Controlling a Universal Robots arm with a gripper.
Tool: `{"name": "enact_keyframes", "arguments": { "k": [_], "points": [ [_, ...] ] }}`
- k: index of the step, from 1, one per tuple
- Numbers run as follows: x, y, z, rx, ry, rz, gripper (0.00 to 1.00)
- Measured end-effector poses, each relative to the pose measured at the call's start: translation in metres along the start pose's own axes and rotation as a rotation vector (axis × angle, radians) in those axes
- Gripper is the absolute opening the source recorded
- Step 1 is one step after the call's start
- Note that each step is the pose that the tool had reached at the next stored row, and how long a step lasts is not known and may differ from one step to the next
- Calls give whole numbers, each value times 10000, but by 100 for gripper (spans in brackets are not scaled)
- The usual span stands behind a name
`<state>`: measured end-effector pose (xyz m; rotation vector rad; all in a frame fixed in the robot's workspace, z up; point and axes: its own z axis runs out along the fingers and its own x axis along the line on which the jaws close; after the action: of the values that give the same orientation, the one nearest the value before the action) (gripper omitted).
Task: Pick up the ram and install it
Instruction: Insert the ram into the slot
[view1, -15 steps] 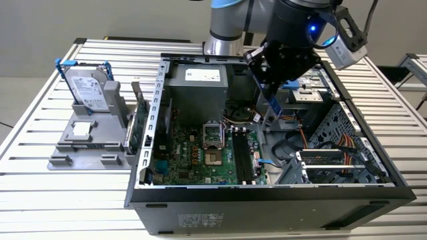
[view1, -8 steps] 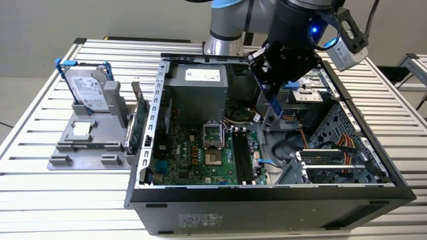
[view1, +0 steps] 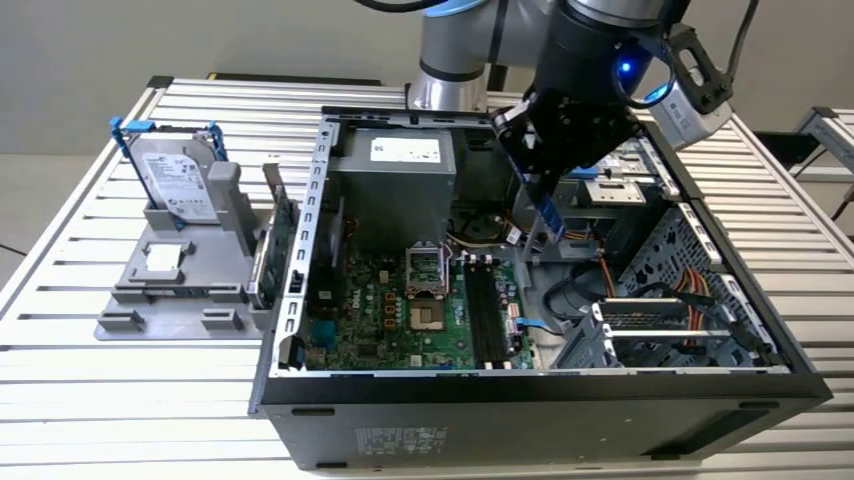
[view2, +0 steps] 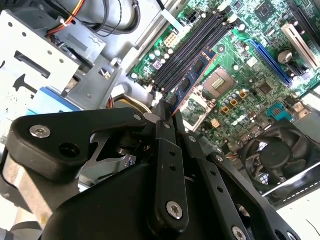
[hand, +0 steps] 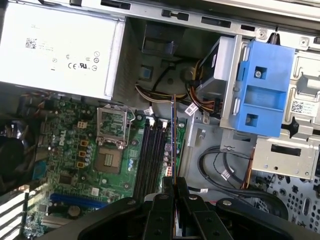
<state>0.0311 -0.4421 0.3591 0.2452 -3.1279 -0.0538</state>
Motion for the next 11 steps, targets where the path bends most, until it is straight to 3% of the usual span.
{"name": "enact_keyframes", "arguments": {
  "k": [11],
  "points": [
    [1, -2, 55, -2, 9, 147, 0]
  ]
}}
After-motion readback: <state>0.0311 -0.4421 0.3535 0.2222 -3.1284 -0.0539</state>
